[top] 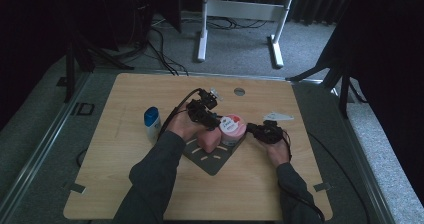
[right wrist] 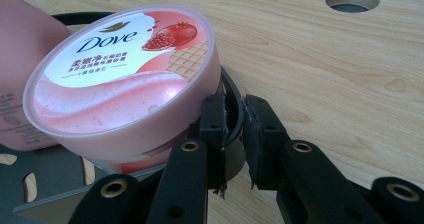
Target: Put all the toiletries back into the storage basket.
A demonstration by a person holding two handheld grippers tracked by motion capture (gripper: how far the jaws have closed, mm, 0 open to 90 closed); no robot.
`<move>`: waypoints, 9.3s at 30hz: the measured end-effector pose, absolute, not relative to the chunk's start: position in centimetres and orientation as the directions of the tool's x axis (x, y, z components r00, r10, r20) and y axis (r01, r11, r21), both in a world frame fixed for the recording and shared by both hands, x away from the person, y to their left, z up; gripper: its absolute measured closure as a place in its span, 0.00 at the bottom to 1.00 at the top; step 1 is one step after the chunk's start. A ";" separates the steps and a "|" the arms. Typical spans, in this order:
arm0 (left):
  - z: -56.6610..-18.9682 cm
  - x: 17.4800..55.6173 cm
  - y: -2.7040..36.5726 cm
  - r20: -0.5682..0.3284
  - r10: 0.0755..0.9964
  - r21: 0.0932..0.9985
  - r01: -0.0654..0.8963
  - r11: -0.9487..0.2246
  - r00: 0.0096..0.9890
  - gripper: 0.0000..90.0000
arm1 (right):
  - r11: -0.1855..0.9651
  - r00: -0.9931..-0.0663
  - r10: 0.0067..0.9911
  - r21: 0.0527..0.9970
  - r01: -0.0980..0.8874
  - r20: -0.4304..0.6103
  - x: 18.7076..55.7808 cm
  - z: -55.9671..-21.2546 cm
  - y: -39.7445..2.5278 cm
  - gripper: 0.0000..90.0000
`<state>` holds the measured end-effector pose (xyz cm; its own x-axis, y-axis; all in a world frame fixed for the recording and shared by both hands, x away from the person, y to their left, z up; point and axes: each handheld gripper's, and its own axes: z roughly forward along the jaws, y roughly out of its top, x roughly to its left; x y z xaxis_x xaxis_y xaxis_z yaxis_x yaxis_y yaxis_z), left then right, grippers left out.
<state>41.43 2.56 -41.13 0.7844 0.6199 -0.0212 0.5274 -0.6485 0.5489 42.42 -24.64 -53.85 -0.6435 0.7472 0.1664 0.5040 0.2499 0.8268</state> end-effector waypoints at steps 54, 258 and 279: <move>-42.0 45.3 2.9 -0.045 0.760 0.627 0.610 -0.484 0.649 0.64 | 0.248 -0.648 0.743 0.831 0.498 0.167 42.3 -53.9 -24.7 0.88; -42.8 40.6 17.9 0.014 0.823 0.357 0.766 -0.535 0.568 0.61 | 0.271 -0.653 0.742 0.824 0.497 0.150 42.5 -53.7 -24.6 0.87; -42.7 38.4 17.7 0.033 0.772 0.341 0.719 -0.606 0.635 0.61 | 0.269 -0.652 0.743 0.824 0.498 0.152 42.5 -53.7 -24.6 0.87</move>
<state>38.44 17.66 -42.65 0.6349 0.7718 0.0331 0.7188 -0.6059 0.3409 42.47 -24.60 -53.73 -0.6520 0.7428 0.1523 0.4985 0.2685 0.8243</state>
